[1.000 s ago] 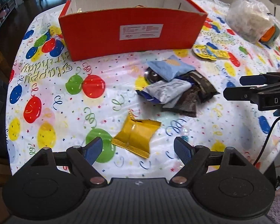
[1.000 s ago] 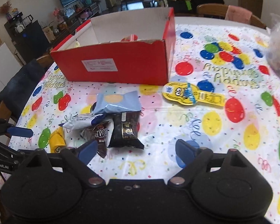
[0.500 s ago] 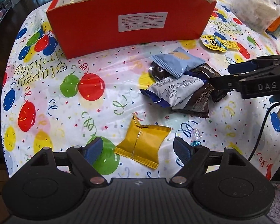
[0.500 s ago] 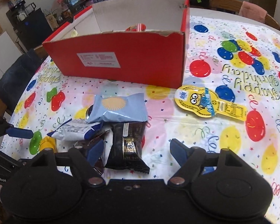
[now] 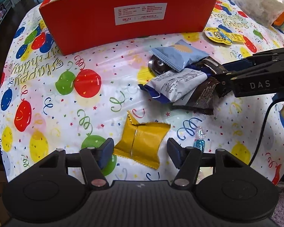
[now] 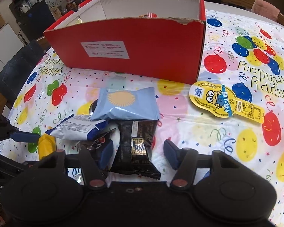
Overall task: Organize snacks
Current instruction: 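Move the left gripper toward the yellow packet while the right approaches the dark packets, then grasp the yellow packet with the left gripper while the right grasps the dark chocolate packet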
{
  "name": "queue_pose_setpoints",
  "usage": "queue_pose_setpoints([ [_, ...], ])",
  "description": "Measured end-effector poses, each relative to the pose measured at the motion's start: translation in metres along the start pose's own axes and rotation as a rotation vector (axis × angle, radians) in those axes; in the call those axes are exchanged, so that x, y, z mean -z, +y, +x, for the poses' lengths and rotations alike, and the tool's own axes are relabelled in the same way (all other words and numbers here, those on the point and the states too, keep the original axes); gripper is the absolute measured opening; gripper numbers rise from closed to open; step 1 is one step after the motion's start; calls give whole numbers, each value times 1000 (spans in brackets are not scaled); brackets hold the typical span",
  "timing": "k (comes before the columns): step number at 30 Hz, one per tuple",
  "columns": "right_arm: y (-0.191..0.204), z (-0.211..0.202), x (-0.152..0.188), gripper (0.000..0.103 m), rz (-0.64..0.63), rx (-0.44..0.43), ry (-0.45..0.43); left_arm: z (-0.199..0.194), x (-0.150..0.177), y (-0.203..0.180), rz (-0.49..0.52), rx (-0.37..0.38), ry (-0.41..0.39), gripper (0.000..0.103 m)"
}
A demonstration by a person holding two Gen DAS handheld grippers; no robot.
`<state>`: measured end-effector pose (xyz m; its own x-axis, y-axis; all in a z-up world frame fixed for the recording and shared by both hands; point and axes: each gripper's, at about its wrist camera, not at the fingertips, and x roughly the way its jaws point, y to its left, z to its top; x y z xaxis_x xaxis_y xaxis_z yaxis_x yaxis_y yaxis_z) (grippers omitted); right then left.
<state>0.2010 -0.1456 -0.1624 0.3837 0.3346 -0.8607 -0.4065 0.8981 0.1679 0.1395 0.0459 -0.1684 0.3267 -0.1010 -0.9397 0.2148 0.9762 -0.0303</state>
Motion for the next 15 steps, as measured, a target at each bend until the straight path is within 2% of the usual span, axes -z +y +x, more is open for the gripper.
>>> queue_pose_setpoints([
  [2,-1,-1,1,51,4,-2,-2,1,-1,1,-15,0,6,55],
  [6,-1,-4,4,40,9,-5,0,0,-1,2,-43,-1,5,54],
  [15,-6,-17,19,34,61,2,-17,-4,5,13,-164,4,-16,51],
])
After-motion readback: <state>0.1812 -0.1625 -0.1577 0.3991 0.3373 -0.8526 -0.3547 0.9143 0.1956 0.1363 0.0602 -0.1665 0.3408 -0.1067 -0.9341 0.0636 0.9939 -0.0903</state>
